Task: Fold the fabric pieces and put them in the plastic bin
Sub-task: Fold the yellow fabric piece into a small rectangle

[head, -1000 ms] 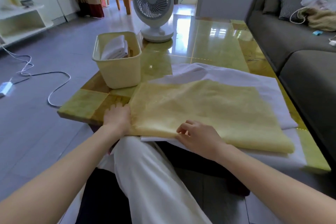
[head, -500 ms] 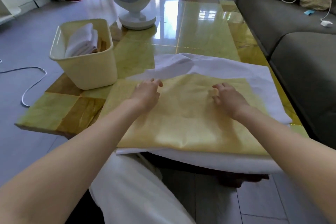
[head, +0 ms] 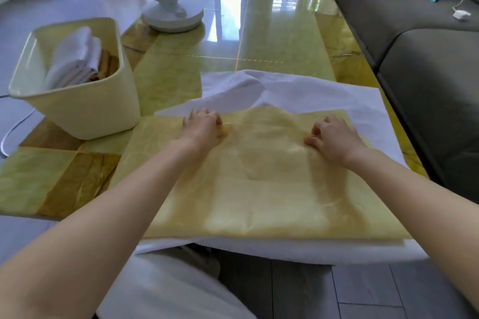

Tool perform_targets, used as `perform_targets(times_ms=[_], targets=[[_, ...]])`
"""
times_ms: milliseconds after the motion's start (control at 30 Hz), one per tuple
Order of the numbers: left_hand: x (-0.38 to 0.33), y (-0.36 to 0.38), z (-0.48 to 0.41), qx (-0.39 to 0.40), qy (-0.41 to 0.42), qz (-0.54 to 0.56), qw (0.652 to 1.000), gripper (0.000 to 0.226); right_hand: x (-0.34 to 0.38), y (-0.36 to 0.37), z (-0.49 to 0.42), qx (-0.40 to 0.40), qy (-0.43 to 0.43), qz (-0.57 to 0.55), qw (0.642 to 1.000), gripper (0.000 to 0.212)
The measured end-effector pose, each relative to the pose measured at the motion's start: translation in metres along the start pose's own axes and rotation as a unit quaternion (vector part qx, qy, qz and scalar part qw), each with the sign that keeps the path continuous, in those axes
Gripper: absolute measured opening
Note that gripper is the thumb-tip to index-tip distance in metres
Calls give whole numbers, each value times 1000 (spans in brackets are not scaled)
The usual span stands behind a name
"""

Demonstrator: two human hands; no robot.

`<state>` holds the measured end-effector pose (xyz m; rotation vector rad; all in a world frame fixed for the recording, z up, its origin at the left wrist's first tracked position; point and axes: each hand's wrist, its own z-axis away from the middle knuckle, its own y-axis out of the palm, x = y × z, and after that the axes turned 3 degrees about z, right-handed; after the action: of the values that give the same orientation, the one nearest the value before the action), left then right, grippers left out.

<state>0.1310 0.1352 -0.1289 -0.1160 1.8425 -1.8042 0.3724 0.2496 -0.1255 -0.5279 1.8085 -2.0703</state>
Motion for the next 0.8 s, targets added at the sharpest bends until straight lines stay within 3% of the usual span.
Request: perform_targets(times_ms=[400, 800], targets=[[14, -17, -21, -50, -19, -37, 998, 22, 28, -24, -43, -107, 0, -1, 994, 24], [13, -11, -29, -59, -23, -31, 997, 24, 40, -13, -50, -103, 40, 47, 993, 25]])
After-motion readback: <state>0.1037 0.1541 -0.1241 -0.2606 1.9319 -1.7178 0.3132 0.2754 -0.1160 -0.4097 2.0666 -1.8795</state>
